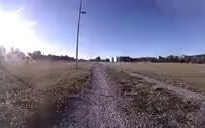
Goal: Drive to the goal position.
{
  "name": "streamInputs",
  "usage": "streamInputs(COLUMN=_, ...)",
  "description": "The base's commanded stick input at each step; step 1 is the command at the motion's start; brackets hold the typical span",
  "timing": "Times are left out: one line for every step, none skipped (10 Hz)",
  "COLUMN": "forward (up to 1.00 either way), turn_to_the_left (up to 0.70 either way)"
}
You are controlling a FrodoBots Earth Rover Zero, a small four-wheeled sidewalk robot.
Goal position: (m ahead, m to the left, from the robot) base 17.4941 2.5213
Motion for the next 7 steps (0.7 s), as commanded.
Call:
streamInputs(forward=0.5, turn_to_the_left=0.0)
streamInputs(forward=0.5, turn_to_the_left=0.0)
streamInputs(forward=0.5, turn_to_the_left=0.0)
streamInputs(forward=0.5, turn_to_the_left=0.0)
streamInputs(forward=0.5, turn_to_the_left=0.0)
streamInputs(forward=0.5, turn_to_the_left=0.0)
streamInputs(forward=0.5, turn_to_the_left=0.0)
